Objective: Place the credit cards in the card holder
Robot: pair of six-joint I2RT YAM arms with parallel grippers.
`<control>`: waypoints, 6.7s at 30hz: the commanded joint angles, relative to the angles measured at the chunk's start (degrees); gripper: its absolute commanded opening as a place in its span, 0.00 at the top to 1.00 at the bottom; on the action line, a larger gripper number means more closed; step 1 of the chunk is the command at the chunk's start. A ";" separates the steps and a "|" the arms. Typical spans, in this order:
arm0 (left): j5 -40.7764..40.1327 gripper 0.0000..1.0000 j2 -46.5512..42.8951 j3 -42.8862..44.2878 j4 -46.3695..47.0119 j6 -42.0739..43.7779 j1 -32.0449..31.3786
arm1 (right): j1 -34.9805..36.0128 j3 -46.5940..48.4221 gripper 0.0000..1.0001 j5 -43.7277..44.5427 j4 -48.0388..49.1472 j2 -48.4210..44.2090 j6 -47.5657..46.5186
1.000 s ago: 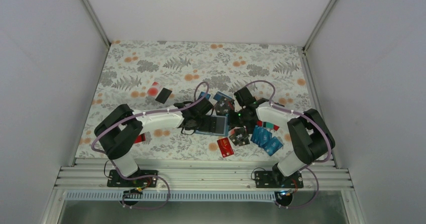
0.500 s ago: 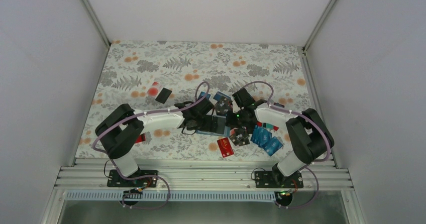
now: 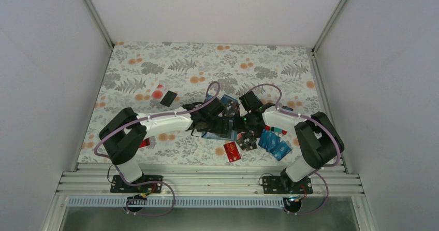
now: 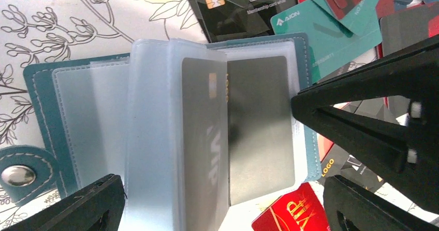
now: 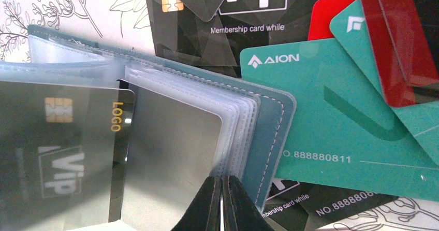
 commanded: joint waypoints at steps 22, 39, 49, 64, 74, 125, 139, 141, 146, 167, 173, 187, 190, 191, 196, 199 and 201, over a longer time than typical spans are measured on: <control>3.51 0.07 4.42 7.80 4.38 1.69 -2.95 | -3.08 -3.02 0.90 8.91 -3.43 -9.35 5.85; 9.60 0.09 12.41 10.84 11.33 2.69 -4.23 | -10.09 -4.75 0.81 17.32 -9.91 -21.17 8.80; 15.90 0.08 16.18 12.08 17.48 4.19 -4.27 | -12.92 -3.58 0.64 18.98 -13.83 -27.29 8.95; 18.37 0.01 6.66 12.48 17.42 11.33 -2.60 | -14.76 1.24 0.00 19.19 -21.76 -31.73 11.93; 10.26 0.01 -2.29 4.94 14.16 13.83 -0.36 | -15.40 -4.93 0.00 13.22 -19.77 -29.33 12.68; 15.79 0.21 -10.60 -13.74 14.62 21.66 -3.17 | -17.26 -8.69 0.00 -7.94 -29.51 -25.22 3.60; 18.92 0.21 -1.22 -14.16 24.45 19.86 -5.08 | -12.89 -12.28 0.00 -10.59 -26.81 -32.94 4.87; 18.48 0.21 -0.40 -13.49 24.69 19.95 -5.64 | -12.92 -13.04 0.00 -10.46 -26.97 -33.54 4.86; 15.63 0.21 2.62 -12.08 25.08 19.86 -6.36 | -12.92 -14.10 0.00 -10.18 -27.37 -34.95 4.68; 18.02 0.21 4.62 -12.56 26.63 18.73 -12.36 | -10.63 -24.34 0.00 -25.08 -26.66 -35.77 2.09; 18.53 0.21 2.68 -12.23 27.56 18.16 -12.40 | -8.50 -25.82 0.02 -27.62 -21.44 -33.39 4.34; 21.47 0.22 6.06 -12.29 31.39 17.69 -12.38 | -4.91 -33.20 0.14 -29.93 -5.12 -31.32 17.54; 23.54 0.23 5.88 -12.51 32.59 17.64 -12.50 | -4.46 -34.31 0.18 -29.43 -2.44 -31.26 19.97; 23.93 0.23 5.76 -12.48 32.93 17.65 -12.61 | -4.40 -34.51 0.20 -29.07 -1.70 -31.17 20.61; 25.66 0.23 6.28 -12.52 33.77 17.82 -13.03 | -4.05 -36.50 0.24 -27.94 2.07 -30.90 23.68; 26.88 0.24 6.64 -12.54 34.87 17.76 -13.58 | -3.81 -37.39 0.24 -27.55 3.81 -30.88 25.28; 27.78 0.24 6.79 -12.57 35.42 17.90 -13.90 | -3.78 -37.45 0.24 -27.25 3.99 -31.20 25.89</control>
